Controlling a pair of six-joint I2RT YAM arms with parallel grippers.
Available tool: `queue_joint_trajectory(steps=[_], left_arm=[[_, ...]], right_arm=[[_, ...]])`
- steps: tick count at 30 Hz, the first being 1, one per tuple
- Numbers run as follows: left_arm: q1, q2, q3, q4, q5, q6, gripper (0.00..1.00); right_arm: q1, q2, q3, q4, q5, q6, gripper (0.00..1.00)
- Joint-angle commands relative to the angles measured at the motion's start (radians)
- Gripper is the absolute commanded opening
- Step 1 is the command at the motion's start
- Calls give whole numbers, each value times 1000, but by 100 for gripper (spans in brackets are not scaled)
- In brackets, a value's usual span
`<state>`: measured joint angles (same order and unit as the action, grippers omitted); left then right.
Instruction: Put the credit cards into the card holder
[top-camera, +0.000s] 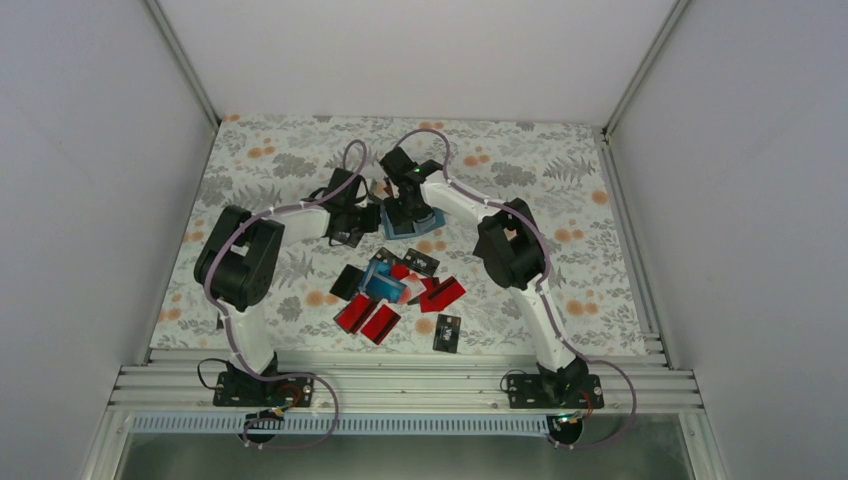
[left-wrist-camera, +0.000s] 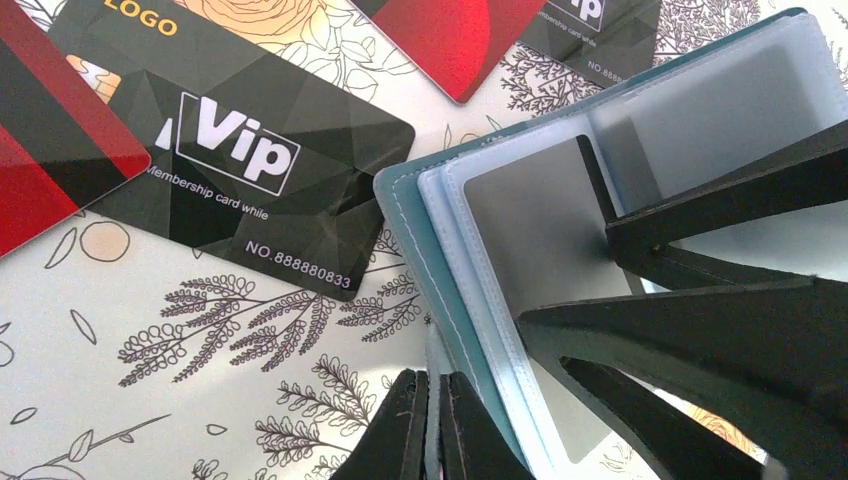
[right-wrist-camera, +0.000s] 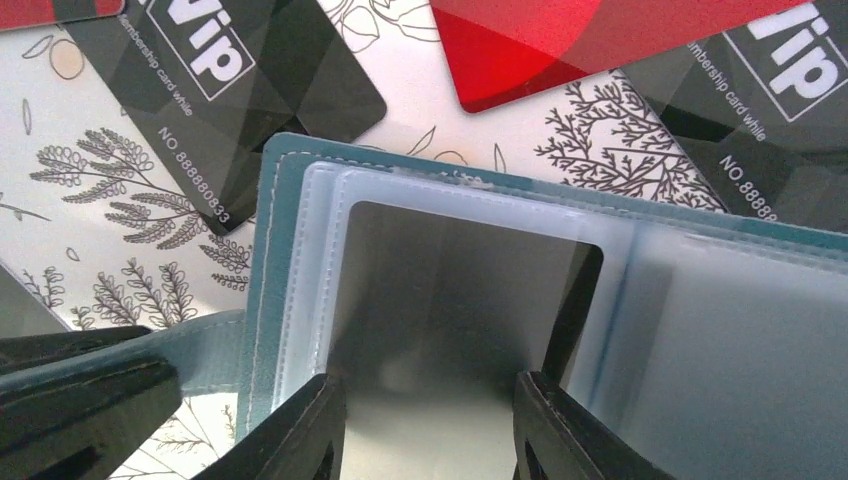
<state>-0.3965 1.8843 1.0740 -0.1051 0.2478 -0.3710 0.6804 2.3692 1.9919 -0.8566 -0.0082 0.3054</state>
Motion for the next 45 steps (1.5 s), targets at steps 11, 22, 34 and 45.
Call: queue_joint_trajectory(steps=[11,22,34,45], left_arm=[[2,-74,-11,-4,18,17,2],[1,-100,-10,-13,20,18,2],[2,-139,-7,-32,17,18,2],[1,-163,5,-60,8,20,2]], right_arm=[[27,16,31,3,-61,13,51],[26,11,22,1,-74,27,58],[32,24,16,-44,62,49,58],[35,-32,47,-97,207,62,58]])
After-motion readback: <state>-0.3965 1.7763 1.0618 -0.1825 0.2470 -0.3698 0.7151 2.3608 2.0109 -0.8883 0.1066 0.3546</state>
